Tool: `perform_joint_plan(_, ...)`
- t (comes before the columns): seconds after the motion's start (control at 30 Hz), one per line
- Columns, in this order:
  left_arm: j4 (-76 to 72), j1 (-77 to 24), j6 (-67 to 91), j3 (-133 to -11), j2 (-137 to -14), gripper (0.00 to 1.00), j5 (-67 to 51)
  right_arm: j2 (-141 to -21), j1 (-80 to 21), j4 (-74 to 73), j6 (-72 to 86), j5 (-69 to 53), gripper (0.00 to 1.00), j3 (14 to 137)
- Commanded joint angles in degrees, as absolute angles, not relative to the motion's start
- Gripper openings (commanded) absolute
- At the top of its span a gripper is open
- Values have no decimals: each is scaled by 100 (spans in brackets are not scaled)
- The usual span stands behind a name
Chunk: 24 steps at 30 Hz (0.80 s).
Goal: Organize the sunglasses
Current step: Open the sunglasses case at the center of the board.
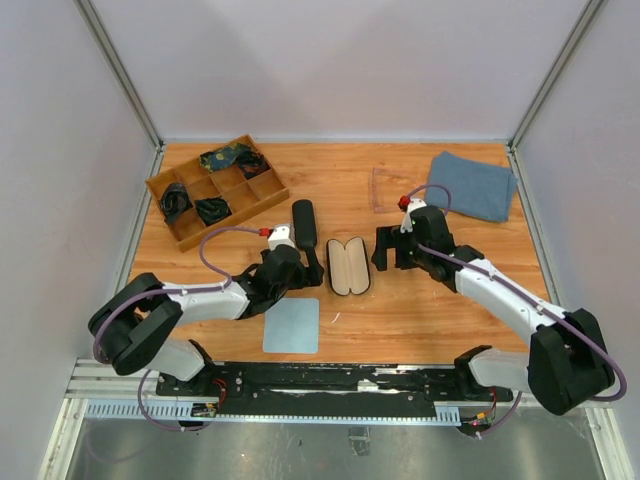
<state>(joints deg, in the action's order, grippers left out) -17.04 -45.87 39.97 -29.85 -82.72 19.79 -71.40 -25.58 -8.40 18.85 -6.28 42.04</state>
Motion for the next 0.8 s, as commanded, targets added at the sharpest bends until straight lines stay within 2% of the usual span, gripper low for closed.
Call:
perform_joint_plan(0.0,-1591,-4579,4028,-2754,-7859,93,2172,-6752,-2810,-775,1641,-21,99,4042)
perform_joint_plan(0.03,-1569,-4579,4040,-2711,-7789,93,2180,-6710,-2820,-774,1632,-71,99,4046)
perform_joint_plan(0.23,-1536,-4579,4099,-2532,-7536,92,2146,-6956,-2958,-930,1723,-641,87,4256)
perform_joint_plan(0.47,-1505,-4579,4120,-2428,-7304,92,2166,-7464,-3784,-1403,1906,136,92,4535)
perform_joint_plan(0.77,-1529,-4579,4135,-2323,-7217,92,2126,-7681,-3990,-1582,1935,480,94,4447)
